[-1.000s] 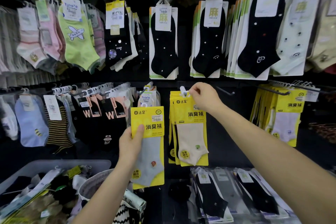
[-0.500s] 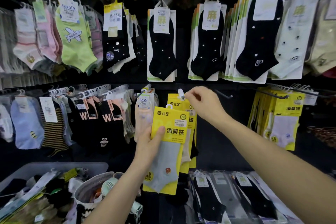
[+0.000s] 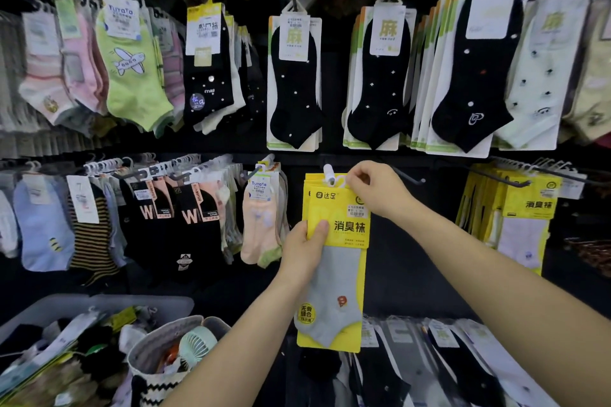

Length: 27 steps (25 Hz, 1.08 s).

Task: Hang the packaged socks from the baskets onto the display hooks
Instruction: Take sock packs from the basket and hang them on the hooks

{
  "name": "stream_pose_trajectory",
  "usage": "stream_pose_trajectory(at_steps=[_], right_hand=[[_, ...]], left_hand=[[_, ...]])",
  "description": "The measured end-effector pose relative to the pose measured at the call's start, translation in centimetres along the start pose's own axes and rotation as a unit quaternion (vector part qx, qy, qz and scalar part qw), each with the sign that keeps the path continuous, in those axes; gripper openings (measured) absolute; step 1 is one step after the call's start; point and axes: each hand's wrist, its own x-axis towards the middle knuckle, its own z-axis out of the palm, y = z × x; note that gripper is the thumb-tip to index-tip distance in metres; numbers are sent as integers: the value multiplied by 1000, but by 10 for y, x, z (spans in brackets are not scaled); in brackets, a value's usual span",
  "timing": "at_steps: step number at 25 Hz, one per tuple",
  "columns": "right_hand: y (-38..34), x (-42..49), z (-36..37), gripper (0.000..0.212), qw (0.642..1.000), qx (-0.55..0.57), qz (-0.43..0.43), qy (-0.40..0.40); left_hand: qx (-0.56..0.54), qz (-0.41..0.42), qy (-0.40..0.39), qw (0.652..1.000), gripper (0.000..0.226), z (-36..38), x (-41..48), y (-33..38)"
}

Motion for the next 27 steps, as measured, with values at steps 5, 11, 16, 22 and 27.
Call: stream_pose_trajectory(at_steps=[5, 11, 16, 22, 27], right_hand=[[-3, 10, 18, 17, 998, -63, 1, -8], [36, -11, 25, 50, 992, 72, 83, 58], [51, -37, 49, 46, 966, 236, 80, -63], [46, -42, 60, 56, 936, 341, 38, -80], [59, -57, 78, 66, 934, 334, 102, -75]], left_hand=[[-2, -49, 19, 999, 22, -9, 4, -13], [181, 73, 110, 975, 57, -16, 23, -11], [-66, 16, -64, 996, 45, -9, 48, 4], [-136, 36, -79, 987, 38, 1, 44, -9], [-133, 19, -85, 987, 41, 1, 31, -32]])
